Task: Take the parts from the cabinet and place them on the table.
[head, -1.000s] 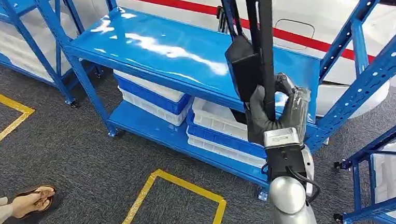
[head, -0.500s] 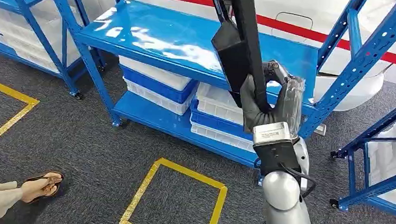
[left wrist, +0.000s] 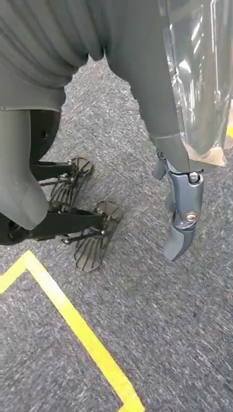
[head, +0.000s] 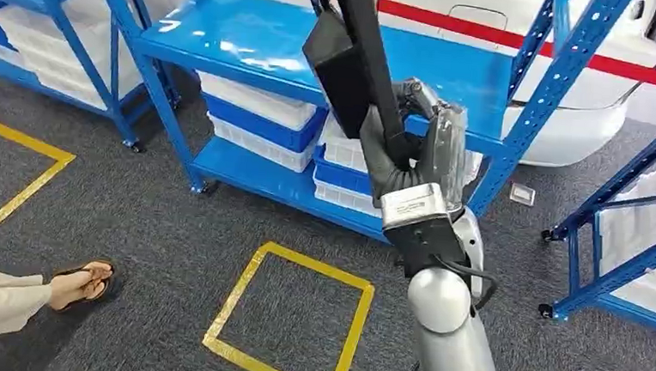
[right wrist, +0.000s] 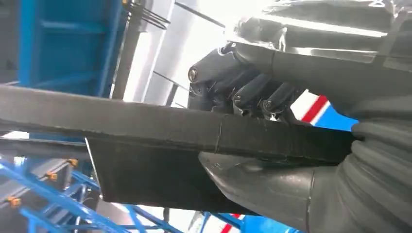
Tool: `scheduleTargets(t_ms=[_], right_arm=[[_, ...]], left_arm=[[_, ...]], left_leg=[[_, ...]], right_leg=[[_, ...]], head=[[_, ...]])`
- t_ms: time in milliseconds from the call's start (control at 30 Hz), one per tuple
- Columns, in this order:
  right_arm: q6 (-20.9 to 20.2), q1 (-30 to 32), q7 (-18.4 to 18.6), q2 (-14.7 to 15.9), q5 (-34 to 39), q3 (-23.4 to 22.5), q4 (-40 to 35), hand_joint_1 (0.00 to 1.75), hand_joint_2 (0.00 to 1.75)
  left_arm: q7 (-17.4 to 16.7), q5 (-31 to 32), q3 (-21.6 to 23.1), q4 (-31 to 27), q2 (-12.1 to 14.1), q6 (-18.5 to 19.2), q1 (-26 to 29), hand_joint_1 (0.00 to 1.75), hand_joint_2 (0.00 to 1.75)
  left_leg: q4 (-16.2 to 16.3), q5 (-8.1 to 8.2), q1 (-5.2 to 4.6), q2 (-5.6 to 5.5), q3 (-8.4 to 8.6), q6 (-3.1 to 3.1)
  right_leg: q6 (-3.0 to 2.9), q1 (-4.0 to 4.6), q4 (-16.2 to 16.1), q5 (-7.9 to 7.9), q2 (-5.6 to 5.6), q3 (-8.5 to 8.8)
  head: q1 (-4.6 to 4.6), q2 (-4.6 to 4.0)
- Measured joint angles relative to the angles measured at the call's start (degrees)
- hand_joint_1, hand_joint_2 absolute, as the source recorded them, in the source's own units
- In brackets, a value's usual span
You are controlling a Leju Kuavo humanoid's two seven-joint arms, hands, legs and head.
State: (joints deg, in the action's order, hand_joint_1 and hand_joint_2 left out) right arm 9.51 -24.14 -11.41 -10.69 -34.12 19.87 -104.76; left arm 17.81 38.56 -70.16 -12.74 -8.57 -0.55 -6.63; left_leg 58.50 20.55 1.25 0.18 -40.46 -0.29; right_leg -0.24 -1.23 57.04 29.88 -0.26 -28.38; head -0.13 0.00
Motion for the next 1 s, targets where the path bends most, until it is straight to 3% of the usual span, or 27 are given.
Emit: scheduleTargets(t_ms=[33,67,100,133,167,200,233,267,300,333,400,433,467,500,600,667,733,800,933,967,1000], right_arm=[[-0.1,-0.3,0.0,-0.2,0.1,0.2,0.2,1.75,1.75],[-0.2,-0.6,0.0,-0.3,0.2,0.4,0.5,1.75,1.75],[-0.2,-1.0,0.0,-0.4,0.2,0.5,0.8,1.75,1.75],[-0.2,-1.4,0.0,-0.4,0.3,0.5,1.1,1.75,1.75],[-0.1,-1.6,0.2,-0.4,0.5,0.5,1.6,1.75,1.75],[0.0,-1.9,0.3,-0.4,0.8,0.5,1.9,1.75,1.75],[0.0,-2.1,0.3,-0.4,1.1,0.5,2.3,1.75,1.75],[0.0,-2.3,0.3,-0.5,1.5,0.5,2.5,1.75,1.75],[0.2,-2.4,0.3,-0.6,1.8,0.5,2.7,1.75,1.75],[0.3,-2.5,0.3,-0.7,1.9,0.5,2.8,1.75,1.75],[0.6,-2.8,0.1,-0.7,2.1,0.6,3.1,1.75,1.75],[0.6,-2.8,0.2,-0.7,2.4,0.6,3.3,1.75,1.75],[0.7,-2.6,0.3,-0.7,3.0,0.6,3.6,1.75,1.75],[1.2,-2.1,-0.5,-0.7,3.9,0.6,4.3,1.75,1.75],[3.9,-0.1,-3.9,-0.6,3.3,0.5,7.7,1.75,1.75],[5.3,0.1,-4.3,-0.6,-0.1,0.4,8.4,1.75,1.75],[4.3,-0.6,-0.8,-0.6,-2.5,0.5,7.5,1.75,1.75],[3.4,-0.6,2.4,-0.6,-2.7,0.5,6.7,1.75,1.75],[4.8,1.4,-0.9,-0.6,-1.5,0.3,7.4,1.75,1.75],[4.9,1.6,-1.1,-0.5,-1.5,0.2,7.6,1.75,1.75],[4.9,1.7,-1.2,-0.5,-1.4,0.1,7.7,1.75,1.75]], left_arm=[[0.0,0.0,-0.1,0.0,0.0,0.0,0.0,0.0,1.75],[0.0,-0.2,-0.3,0.0,-0.2,-0.1,0.0,0.0,1.75],[0.1,-0.6,-0.4,0.0,-0.2,-0.2,0.0,0.0,1.75],[0.1,-1.1,-0.6,0.0,-0.2,-0.9,-0.1,0.0,1.75],[0.0,-1.3,-0.9,0.0,-0.2,-2.0,-0.1,0.0,1.75],[-0.3,-1.4,-1.2,0.0,-0.2,-2.7,-0.1,0.0,1.75],[-0.5,-1.7,-1.5,0.0,-0.2,-3.0,-0.1,0.0,1.75],[-0.6,-2.0,-1.7,0.0,-0.2,-3.1,-0.1,0.0,1.75],[-0.6,-2.1,-1.8,0.0,-0.2,-3.1,-0.1,0.0,1.75],[-0.7,-2.2,-1.8,0.0,-0.2,-3.1,-0.2,0.0,1.75],[-0.7,-2.3,-2.0,0.0,-0.2,-3.1,-0.2,0.0,1.75],[-1.3,-2.4,-2.2,0.0,-0.4,-3.7,-0.2,0.0,1.75],[-2.7,-2.4,-2.5,0.0,-0.5,-5.2,-0.2,0.0,1.75],[-3.6,-2.4,-2.7,0.0,-0.5,-6.2,0.0,0.0,1.75],[-3.4,-2.4,-3.2,0.0,-0.6,-5.9,0.6,0.0,1.75],[-0.7,-2.4,-3.2,0.0,-0.6,-2.9,0.7,0.0,1.75],[-0.5,-2.1,-3.2,0.0,-0.6,-2.5,0.6,0.0,1.75],[-3.6,-1.2,-3.2,0.0,-0.6,-5.0,0.5,0.0,1.75],[-4.5,-0.8,-3.2,0.0,-0.6,-5.5,0.9,0.0,1.75],[-4.5,-0.8,-3.2,0.0,-0.6,-5.5,0.9,0.0,1.75],[-4.6,-0.8,-3.2,0.0,-0.6,-5.5,0.9,0.0,1.75]], left_leg=[[2.8,4.28,0.03,-0.03,-0.73,-0.2],[6.9,8.36,0.03,-0.14,-1.61,-0.48],[11.2,11.15,0.06,-0.15,-2.47,-0.75],[15.0,12.16,0.11,-0.14,-3.14,-0.95],[17.2,11.13,0.2,-0.13,-2.99,-1.08],[17.0,9.22,0.29,-0.13,-1.86,-1.16],[14.6,7.14,0.44,-0.11,0.39,-1.09],[9.7,6.08,0.61,-0.09,4.24,-1.0],[4.5,6.43,0.76,-0.12,8.18,-0.92],[0.2,8.11,0.49,-0.33,11.08,-0.71],[-0.7,8.26,0.09,-0.54,10.57,0.08],[-0.9,8.11,0.07,-0.49,10.58,0.3],[-0.9,7.94,-0.25,-0.38,10.45,0.56],[-0.9,7.89,-0.57,-0.36,10.32,0.84],[-0.8,7.28,-1.31,-0.31,9.83,1.92],[-0.6,6.77,-1.71,-0.31,8.96,2.56],[-0.4,6.47,-1.97,-0.34,8.39,2.86],[-0.3,6.35,-2.13,-0.35,8.28,3.07],[-0.6,5.73,-2.26,-0.3,8.06,3.93],[-0.8,5.36,-1.88,-0.04,8.03,4.4],[-0.8,5.2,-1.87,-0.16,7.78,4.65]], right_leg=[[-0.75,0.02,0.0,-0.69,-0.02,-0.74],[-0.92,0.09,0.0,-1.42,-0.02,-1.07],[-0.96,0.22,0.1,-2.13,-0.02,-1.84],[-0.9,0.3,0.1,-2.55,0.04,-2.7],[-0.85,0.34,0.1,-3.23,0.02,-3.52],[-0.63,0.34,0.2,-3.73,0.01,-4.22],[-0.4,0.32,0.2,-4.24,0.01,-4.85],[-0.06,0.27,0.2,-4.68,0.03,-5.31],[0.24,0.31,0.3,-4.97,0.04,-5.43],[0.61,0.71,0.4,-5.21,0.05,-5.91],[1.53,0.75,0.4,-5.83,-0.17,-5.97],[0.88,1.22,0.6,-5.39,-0.16,-6.38],[0.4,1.14,0.5,-5.69,-0.14,-6.65],[0.5,1.16,0.3,-5.92,-0.14,-6.72],[1.76,0.89,-0.2,-7.07,-0.09,-6.62],[2.73,0.5,-0.5,-7.93,-0.09,-7.27],[3.21,0.25,-0.5,-8.29,-0.12,-7.67],[3.51,0.07,-0.7,-8.5,-0.13,-7.66],[4.39,-0.24,-1.1,-9.08,-0.11,-7.66],[4.23,-0.44,-0.2,-8.24,-0.09,-8.51],[3.68,-0.37,2.5,-6.11,-0.05,-9.58]], head=[[-0.11,-0.02],[-0.29,-0.02],[-0.24,-0.02],[-0.26,-0.02],[-0.31,-0.02],[-0.24,-0.02],[-0.33,-0.02],[-0.29,-0.02],[-0.33,-0.02],[-0.37,-0.02],[-0.22,0.0],[-0.16,-0.02],[0.0,0.0],[0.02,-0.02],[0.02,-0.02],[0.02,0.0],[-0.02,-0.02],[-0.02,-0.02],[-0.02,0.0],[-0.07,0.0],[0.15,-0.02]])
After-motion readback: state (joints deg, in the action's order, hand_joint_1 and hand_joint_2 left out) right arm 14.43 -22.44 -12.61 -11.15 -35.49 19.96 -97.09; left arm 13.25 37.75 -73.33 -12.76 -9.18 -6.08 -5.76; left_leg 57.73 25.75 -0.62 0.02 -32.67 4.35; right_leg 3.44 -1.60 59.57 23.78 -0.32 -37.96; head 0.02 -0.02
